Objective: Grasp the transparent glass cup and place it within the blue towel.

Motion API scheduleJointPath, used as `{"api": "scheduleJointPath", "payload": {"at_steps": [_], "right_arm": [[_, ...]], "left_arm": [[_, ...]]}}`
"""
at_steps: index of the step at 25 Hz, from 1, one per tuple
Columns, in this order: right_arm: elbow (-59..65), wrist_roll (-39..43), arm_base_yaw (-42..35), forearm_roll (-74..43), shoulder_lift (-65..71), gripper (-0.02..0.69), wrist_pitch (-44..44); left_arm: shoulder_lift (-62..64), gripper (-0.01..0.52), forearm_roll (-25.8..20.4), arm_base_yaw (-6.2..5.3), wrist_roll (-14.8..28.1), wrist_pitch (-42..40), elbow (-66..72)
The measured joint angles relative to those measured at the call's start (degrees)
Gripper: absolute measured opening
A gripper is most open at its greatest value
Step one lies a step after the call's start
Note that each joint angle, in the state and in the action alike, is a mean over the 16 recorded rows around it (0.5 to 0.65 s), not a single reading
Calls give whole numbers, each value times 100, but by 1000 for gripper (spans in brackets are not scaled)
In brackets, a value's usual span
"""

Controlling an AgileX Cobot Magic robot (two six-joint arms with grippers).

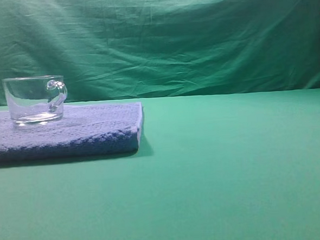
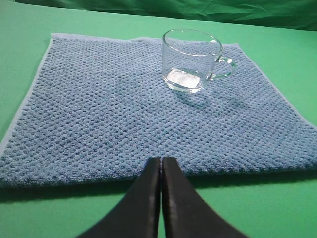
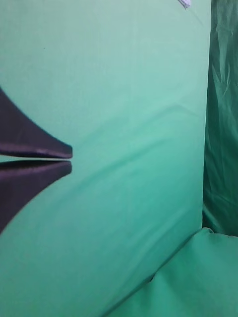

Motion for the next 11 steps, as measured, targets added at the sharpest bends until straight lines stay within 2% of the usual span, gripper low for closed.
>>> {"api": "scheduleJointPath", "payload": {"at_steps": [11], "right_arm": [[0, 0, 0, 0, 0, 0, 0]], "left_arm": [[0, 0, 0, 0, 0, 0, 0]]}}
